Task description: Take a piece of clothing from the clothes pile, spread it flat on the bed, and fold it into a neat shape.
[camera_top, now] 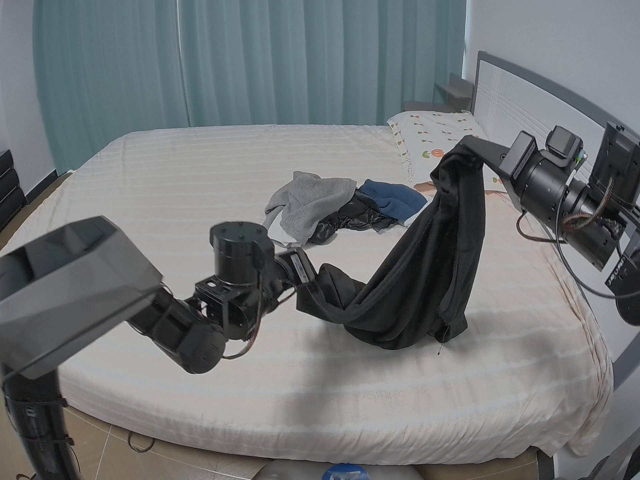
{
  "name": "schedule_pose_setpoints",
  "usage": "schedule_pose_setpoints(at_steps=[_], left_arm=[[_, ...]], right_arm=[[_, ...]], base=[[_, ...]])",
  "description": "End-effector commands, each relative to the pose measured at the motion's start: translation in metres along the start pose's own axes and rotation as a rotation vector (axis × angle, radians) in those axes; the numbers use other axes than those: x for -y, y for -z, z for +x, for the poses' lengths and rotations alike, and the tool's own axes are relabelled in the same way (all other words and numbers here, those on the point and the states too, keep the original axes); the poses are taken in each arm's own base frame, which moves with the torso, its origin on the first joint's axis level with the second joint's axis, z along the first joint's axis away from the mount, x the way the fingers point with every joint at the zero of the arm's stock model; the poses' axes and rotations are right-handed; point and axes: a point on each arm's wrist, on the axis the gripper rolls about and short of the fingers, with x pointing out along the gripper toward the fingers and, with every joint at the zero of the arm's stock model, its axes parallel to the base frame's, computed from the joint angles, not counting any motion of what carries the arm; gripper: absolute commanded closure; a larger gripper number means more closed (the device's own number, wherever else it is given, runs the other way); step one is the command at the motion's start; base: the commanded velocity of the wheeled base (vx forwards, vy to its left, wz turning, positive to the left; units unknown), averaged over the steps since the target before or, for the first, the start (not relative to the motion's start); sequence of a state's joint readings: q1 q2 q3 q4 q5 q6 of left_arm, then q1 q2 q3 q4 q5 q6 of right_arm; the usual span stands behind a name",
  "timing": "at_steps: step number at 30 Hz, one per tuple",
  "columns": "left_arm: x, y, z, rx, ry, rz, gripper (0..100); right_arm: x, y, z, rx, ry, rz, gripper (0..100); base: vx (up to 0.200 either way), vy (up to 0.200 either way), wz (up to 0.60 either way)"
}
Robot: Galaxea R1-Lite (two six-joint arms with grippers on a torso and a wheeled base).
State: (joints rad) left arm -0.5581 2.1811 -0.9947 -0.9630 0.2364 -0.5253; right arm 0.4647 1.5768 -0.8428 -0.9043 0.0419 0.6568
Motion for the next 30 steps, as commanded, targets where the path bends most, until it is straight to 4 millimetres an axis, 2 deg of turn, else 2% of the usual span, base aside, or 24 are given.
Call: schedule_pose_setpoints(at_steps=[1,3,5,8,10,12,13,14,15,18,26,30], left_arm=[[0.022,-0.09,-0.07,0.246,0.046,-0.076,100],[0.018,-0.098,-0.081,0.268,0.041,-0.083,100],[0.011,-0.098,-0.086,0.261,0.025,-0.083,100],[0.002,-0.09,-0.084,0.232,0.001,-0.095,100],[0.003,-0.084,-0.078,0.214,0.007,-0.131,100],[0.003,-0.07,-0.068,0.179,0.004,-0.152,100],[0.003,-0.07,-0.068,0.179,0.004,-0.152,100],[0.003,-0.063,-0.068,0.158,0.002,-0.155,100],[-0.001,-0.048,-0.071,0.111,-0.012,-0.188,100],[-0.014,-0.027,-0.083,0.052,-0.037,-0.25,100],[-0.039,0.006,-0.112,-0.005,0.001,-0.261,100],[-0.044,0.015,-0.115,-0.033,0.007,-0.255,100]], right_arm=[[0.011,-0.037,0.03,0.198,0.052,-0.014,100],[0.001,-0.047,0.029,0.26,0.037,-0.013,100],[0.001,-0.044,0.027,0.257,0.035,-0.013,100],[0.015,-0.02,0.026,0.171,0.079,-0.007,100],[0.027,-0.003,0.023,0.11,0.118,-0.001,100],[0.04,0.015,0.017,0.04,0.165,0.003,100],[0.04,0.015,0.017,0.04,0.165,0.003,100],[0.047,0.024,0.015,0.007,0.188,0.014,100],[0.052,0.035,0.012,-0.027,0.212,0.047,100],[0.057,0.052,0.005,-0.084,0.239,0.094,100],[0.068,0.057,-0.008,-0.057,0.232,0.138,100],[0.072,0.065,-0.016,-0.086,0.231,0.14,100]], base=[[0.0,0.0,0.0],[0.0,0.0,0.0],[0.0,0.0,0.0],[0.0,0.0,0.0],[0.0,0.0,0.0],[0.0,0.0,0.0],[0.0,0.0,0.0],[0.0,0.0,0.0],[0.0,0.0,0.0],[0.0,0.0,0.0],[0.0,0.0,0.0],[-0.2,0.0,0.0]])
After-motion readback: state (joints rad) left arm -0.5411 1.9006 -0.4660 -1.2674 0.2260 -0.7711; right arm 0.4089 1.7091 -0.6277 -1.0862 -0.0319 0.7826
